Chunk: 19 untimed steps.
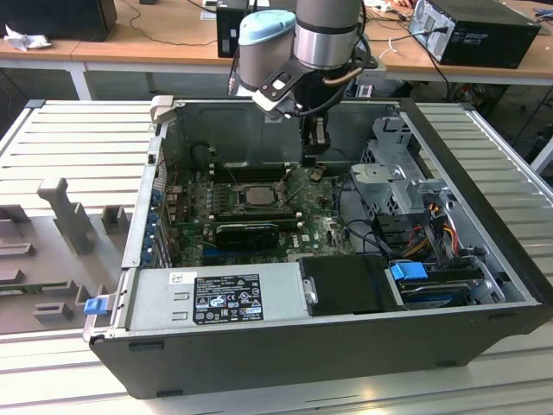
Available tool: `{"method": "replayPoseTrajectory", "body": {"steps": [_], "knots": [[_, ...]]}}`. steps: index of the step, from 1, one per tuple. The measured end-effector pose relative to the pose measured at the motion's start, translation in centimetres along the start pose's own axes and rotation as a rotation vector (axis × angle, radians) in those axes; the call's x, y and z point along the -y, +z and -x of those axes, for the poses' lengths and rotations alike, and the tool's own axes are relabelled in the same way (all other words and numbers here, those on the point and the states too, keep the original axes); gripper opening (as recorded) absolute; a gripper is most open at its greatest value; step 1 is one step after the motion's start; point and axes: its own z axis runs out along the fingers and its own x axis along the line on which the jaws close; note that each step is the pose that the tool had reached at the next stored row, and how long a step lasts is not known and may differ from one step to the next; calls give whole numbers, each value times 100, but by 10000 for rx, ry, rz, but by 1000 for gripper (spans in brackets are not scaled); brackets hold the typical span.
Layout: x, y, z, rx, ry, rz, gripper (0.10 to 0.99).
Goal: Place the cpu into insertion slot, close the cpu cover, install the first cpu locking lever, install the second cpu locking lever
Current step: 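Close the cpu cover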
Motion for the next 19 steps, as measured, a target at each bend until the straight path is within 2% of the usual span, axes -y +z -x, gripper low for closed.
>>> {"method": "replayPoseTrajectory", "body": {"steps": [9, 10, 11, 13, 19], "knots": [[-122, 7, -2, 1, 0, 0, 106], [-156, 11, -2, 1, 0, 0, 106], [-185, 28, -3, 2, -1, 2, 106], [-182, 110, -2, -1, -62, 0, 106], [-172, 244, -2, -5, -125, -1, 106]]}}
